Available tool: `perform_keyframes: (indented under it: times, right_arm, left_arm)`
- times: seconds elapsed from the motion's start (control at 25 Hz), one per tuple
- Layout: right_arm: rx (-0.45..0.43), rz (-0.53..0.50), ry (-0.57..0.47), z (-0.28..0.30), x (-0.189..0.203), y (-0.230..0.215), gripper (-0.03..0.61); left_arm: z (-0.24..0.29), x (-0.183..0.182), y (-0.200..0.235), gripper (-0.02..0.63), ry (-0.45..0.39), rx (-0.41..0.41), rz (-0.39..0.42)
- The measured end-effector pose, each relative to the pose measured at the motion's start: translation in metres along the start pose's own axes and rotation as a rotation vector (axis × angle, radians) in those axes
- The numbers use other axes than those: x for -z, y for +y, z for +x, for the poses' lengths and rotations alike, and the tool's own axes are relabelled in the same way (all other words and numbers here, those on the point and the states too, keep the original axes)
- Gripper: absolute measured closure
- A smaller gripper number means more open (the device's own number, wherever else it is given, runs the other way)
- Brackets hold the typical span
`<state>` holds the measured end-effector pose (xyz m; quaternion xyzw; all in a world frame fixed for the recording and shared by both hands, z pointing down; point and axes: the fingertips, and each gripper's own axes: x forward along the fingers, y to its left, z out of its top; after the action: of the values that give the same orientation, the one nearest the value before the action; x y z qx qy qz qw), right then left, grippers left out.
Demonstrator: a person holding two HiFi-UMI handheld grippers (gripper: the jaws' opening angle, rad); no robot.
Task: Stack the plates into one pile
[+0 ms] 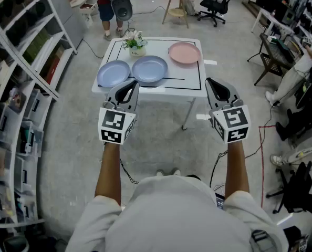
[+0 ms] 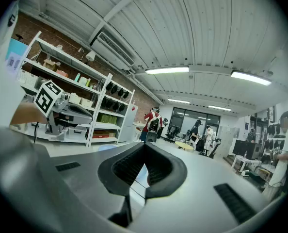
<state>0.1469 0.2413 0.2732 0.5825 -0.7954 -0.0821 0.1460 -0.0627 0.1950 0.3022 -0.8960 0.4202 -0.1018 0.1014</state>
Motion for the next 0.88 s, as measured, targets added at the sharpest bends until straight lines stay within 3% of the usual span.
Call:
perform_keyframes:
  times: [0.44,0.88]
  right_arm:
    - [-0.018,0.071,0.031,0.018,0.027,0.014,0.566]
    - [-0.003,0.101,-0.006,0.111,0.031,-0.035,0.566]
  left_arm:
    - [0.017,0.037,0.014,0.594,0.018,0.054,-0.027]
    - [0.099,0.05,0.057,0.594,0.05,0.043,-0.012]
